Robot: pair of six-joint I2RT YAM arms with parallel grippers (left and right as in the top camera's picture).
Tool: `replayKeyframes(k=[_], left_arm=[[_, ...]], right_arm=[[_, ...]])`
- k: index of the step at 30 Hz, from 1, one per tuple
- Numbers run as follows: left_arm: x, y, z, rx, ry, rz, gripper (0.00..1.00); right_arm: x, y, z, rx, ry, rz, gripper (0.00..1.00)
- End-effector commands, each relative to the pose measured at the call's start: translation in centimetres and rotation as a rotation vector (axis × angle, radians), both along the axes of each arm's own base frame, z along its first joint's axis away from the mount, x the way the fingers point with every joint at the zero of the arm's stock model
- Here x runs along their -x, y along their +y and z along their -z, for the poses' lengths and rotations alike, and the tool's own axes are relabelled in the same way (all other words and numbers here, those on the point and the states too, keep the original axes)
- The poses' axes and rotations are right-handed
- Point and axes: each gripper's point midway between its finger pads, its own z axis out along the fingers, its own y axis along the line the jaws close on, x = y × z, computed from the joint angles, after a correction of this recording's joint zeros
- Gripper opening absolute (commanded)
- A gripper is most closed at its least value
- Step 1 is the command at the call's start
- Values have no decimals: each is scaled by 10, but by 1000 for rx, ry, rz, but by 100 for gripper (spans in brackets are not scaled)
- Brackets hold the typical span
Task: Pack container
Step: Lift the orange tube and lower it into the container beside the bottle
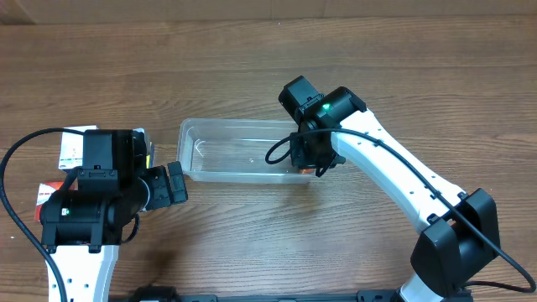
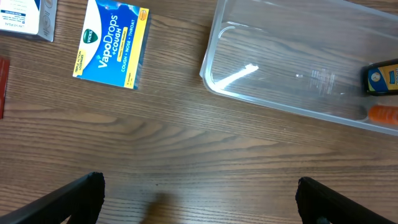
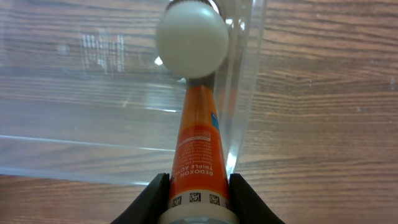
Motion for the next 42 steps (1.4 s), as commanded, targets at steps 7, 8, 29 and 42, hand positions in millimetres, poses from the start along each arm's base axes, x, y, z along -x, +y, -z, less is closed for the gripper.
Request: replayKeyframes(k=[7, 8, 29, 42], left_arm=[[-4, 1, -7, 12, -22, -12, 100], [-4, 1, -7, 12, -22, -12, 100], [-4, 1, -7, 12, -22, -12, 100], [-4, 1, -7, 13, -23, -12, 100]], right_arm=[[1, -2, -3, 6, -8, 7, 36], [1, -2, -3, 6, -8, 7, 36], [3, -1, -3, -1, 1, 7, 61], [-22, -6, -21, 73, -134, -50, 71]])
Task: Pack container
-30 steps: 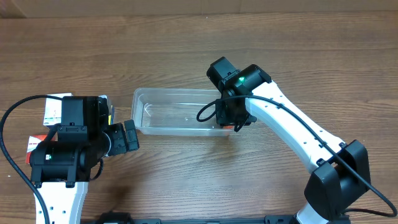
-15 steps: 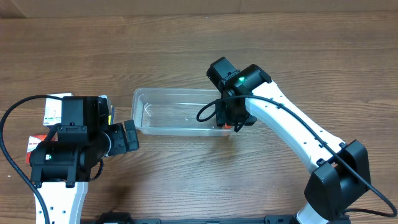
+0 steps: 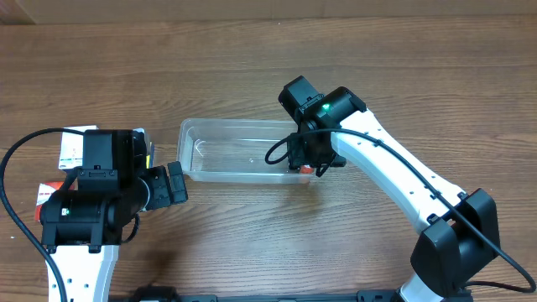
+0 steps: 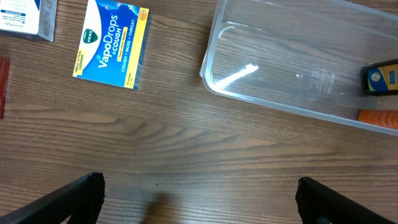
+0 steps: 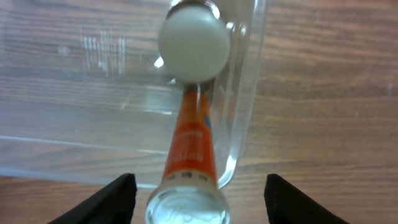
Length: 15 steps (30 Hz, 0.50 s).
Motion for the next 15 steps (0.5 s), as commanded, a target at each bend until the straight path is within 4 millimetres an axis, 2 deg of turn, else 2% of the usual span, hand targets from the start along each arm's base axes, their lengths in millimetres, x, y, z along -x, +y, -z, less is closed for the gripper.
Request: replayKeyframes(k=[1, 3, 4, 7, 8, 9, 11, 13, 15], left_arm=[[-4, 1, -7, 13, -23, -12, 100], [-4, 1, -7, 13, -23, -12, 100], [-4, 1, -7, 12, -23, -12, 100], [-4, 1, -7, 12, -22, -12, 100], [-4, 1, -7, 12, -23, -12, 100], [-4, 1, -7, 12, -23, -12, 100], [-4, 1, -7, 12, -23, -12, 100], [-4, 1, -7, 12, -24, -12, 100], [-4, 1, -7, 12, -23, -12, 100]], right_arm=[[-24, -2, -31, 48, -142, -41, 72], [-36, 7, -61, 1, -222, -66, 73], [-44, 11, -87, -36, -291, -59, 75], [-57, 6, -140, -97, -432, -16, 79], [-61, -2, -159, -115, -480, 25, 84], [-65, -12, -176, -132, -523, 71, 97], [-69, -38, -199, -161, -578, 149, 100], [-69, -73, -207, -175, -571, 232, 100], [-65, -101, -202, -181, -518, 301, 100]])
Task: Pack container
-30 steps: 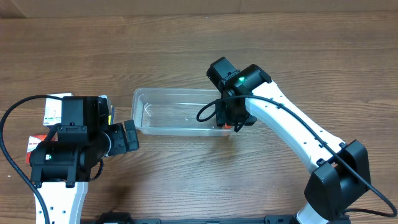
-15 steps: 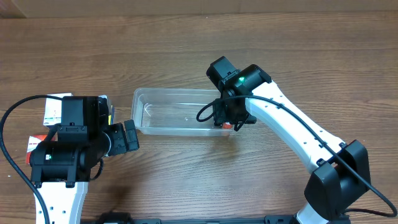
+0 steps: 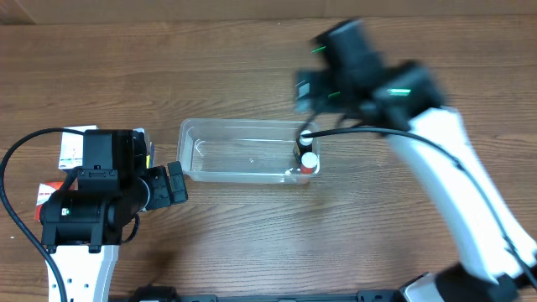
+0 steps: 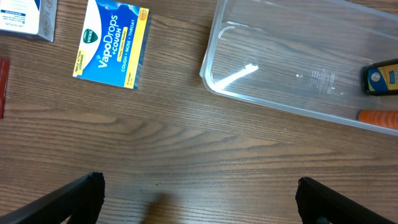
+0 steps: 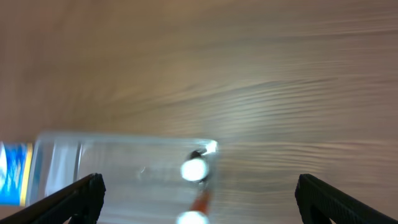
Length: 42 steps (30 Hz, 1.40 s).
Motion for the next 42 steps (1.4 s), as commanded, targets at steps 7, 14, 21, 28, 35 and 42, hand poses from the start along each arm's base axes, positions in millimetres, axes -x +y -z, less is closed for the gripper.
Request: replayKeyframes(k=[7, 14, 21, 28, 35, 42], left_arm=[[1, 12, -19, -31, -18, -48, 100], [-4, 80, -52, -160, 43, -216, 100], [-48, 114, -17, -138, 145, -196, 100], [-94, 122, 46, -105, 257, -63, 100], [-109, 119, 110, -46, 395, 57, 100], [-116, 99, 154, 2, 486, 154, 100]], right_arm=[[40, -145, 24, -69, 266, 384, 100], [56, -171, 60, -88, 386, 425, 100], [55, -171, 75, -87, 408, 423, 100], [53, -171, 75, -87, 403, 423, 100], [52, -171, 75, -87, 399, 422, 100], [52, -171, 75, -83, 399, 411, 100]])
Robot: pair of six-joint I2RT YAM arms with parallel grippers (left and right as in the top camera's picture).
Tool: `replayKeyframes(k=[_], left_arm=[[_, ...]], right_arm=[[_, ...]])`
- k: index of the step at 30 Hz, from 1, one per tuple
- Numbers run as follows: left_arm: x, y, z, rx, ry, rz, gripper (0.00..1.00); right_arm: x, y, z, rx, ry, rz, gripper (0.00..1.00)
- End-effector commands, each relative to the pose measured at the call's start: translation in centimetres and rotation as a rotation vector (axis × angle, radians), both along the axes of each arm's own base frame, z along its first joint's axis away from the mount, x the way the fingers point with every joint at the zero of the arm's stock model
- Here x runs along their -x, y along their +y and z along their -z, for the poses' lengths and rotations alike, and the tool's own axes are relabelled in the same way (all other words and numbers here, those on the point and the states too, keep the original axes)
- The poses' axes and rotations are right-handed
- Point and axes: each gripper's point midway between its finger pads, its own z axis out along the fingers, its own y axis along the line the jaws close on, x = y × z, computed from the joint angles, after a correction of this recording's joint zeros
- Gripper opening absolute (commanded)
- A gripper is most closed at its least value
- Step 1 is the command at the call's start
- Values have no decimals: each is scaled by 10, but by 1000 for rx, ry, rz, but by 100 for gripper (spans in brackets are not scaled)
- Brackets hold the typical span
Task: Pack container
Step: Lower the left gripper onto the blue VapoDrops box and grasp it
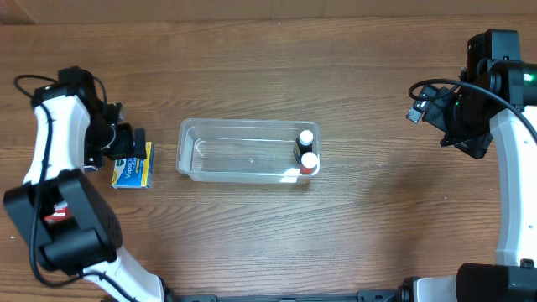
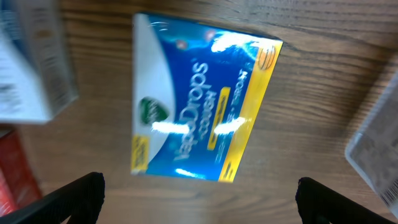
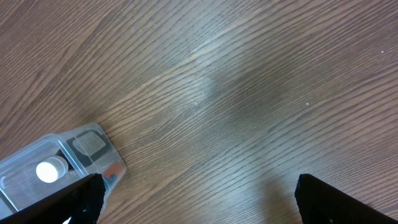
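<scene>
The clear container (image 1: 239, 152) lies mid-table. At its right end stand a dark bottle with a white cap (image 1: 305, 137) and an orange tube with a white cap (image 1: 310, 159). A blue VapoDrops box (image 2: 199, 127) lies on the table left of the container, also seen from above as the blue box (image 1: 132, 170). My left gripper (image 2: 199, 204) hovers open just above that box, its fingers (image 2: 78, 199) wide apart with nothing between them. My right gripper (image 3: 198, 202) is open and empty over bare wood far to the right; the container corner (image 3: 62, 165) shows at its lower left.
A white box (image 2: 31, 68) and a red packet (image 2: 15, 171) lie beside the blue box, at the table's left. The right arm (image 1: 470, 109) stands at the right edge, well away from the container.
My left gripper has moved from the near left to above the VapoDrops box. My right arm has gone from behind the container to the far right. Both stay open.
My right gripper was shut on the orange tube, standing it in the container's right end beside the dark bottle. Then it was open with the tube left there. Then it was raised behind the container, and now it is far right while the left is over the blue box.
</scene>
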Motion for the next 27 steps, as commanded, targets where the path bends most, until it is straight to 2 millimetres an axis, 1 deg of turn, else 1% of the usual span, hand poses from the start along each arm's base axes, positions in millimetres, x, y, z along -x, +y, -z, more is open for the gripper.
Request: replayKeyframes(k=[1, 4, 7, 10, 14, 18, 27], left_arm=[[-13, -18, 17, 36, 11, 101, 100], [-14, -18, 28, -19, 46, 135, 100], [-14, -15, 34, -74, 75, 141, 100], [-12, -8, 33, -123, 92, 137, 100], [-9, -7, 33, -125, 104, 123, 100], [-4, 5, 30, -194, 127, 75, 100], [-5, 15, 32, -189, 110, 37, 100]], right_arm=[[1, 0, -1, 3, -7, -20, 100], [1, 0, -1, 3, -7, -20, 100], [0, 0, -1, 4, -8, -21, 100], [0, 0, -1, 5, -10, -24, 100], [-1, 0, -2, 6, -15, -24, 100], [-3, 0, -2, 7, -20, -27, 100], [-3, 0, -2, 7, -21, -28, 100]])
